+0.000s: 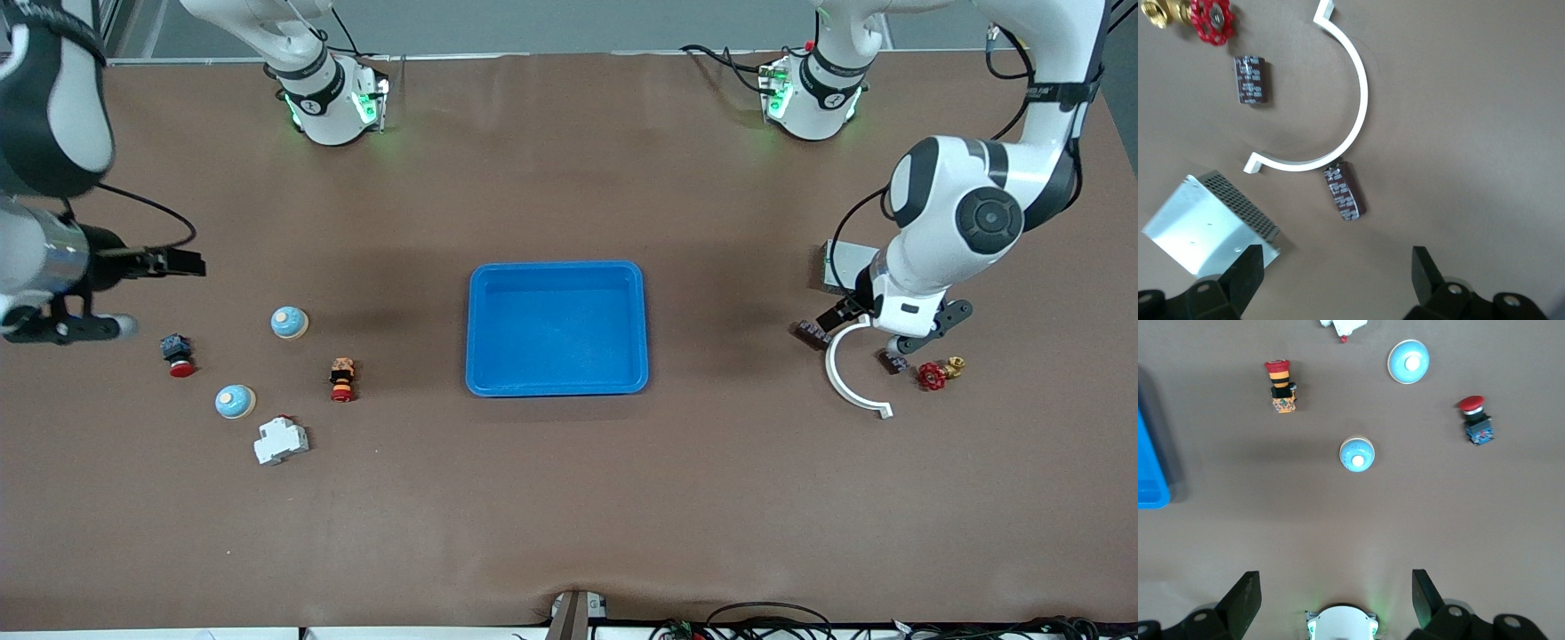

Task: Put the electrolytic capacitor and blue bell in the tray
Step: 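Grasp a black capacitor with the left gripper while the right gripper grasps a bell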

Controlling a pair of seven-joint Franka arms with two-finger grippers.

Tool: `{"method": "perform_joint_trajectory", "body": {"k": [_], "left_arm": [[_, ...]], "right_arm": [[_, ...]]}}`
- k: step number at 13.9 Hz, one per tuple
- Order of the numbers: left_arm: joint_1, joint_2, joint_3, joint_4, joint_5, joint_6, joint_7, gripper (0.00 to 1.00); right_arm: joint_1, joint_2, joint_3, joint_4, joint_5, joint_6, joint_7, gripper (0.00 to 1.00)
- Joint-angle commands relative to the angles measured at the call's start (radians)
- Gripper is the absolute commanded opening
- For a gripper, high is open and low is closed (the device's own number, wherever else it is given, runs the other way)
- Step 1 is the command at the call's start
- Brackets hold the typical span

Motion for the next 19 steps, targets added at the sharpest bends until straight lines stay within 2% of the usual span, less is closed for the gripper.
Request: {"method": "perform_joint_trajectory", "body": {"k": [1, 4, 6, 9, 12, 13, 18, 19], "left_arm": [[0.009, 0.026, -0.004, -0.052, -0.005, 0.095, -0.086, 0.87], [0.002, 0.099, -0.004, -0.077, -0.005, 0.220, -0.198, 0.82], [0.002, 0.148, -0.004, -0.075, -0.005, 0.293, -0.203, 0.82], [0.005, 0.204, -0.001, -0.072, -0.005, 0.352, -0.203, 0.82], [0.008, 0.219, -0.001, -0.075, -0.005, 0.355, -0.204, 0.78], [0.008, 0.219, -0.001, -0.082, -0.005, 0.356, -0.204, 0.69], [0.008, 0.239, 0.003, -0.091, -0.005, 0.356, -0.204, 0.49], [0.008, 0.241, 0.003, -0.089, -0.005, 0.356, -0.204, 0.42]], "right_arm": [[0.000, -0.084, -0.007, -0.239, 0.013, 0.200, 0.003, 1.00], [-0.001, -0.214, -0.010, -0.642, 0.013, 0.597, 0.001, 1.00], [0.000, -0.226, -0.010, -0.770, 0.013, 0.743, 0.001, 1.00], [-0.001, -0.195, -0.011, -0.800, 0.013, 0.808, 0.001, 1.00], [-0.024, -0.103, -0.011, -0.798, 0.012, 0.889, 0.000, 1.00], [-0.023, -0.076, -0.010, -0.795, 0.013, 0.906, 0.001, 1.00], [-0.024, 0.052, -0.010, -0.725, 0.007, 0.937, 0.001, 1.00], [-0.023, 0.070, -0.010, -0.712, 0.007, 0.939, 0.001, 1.00]]}}
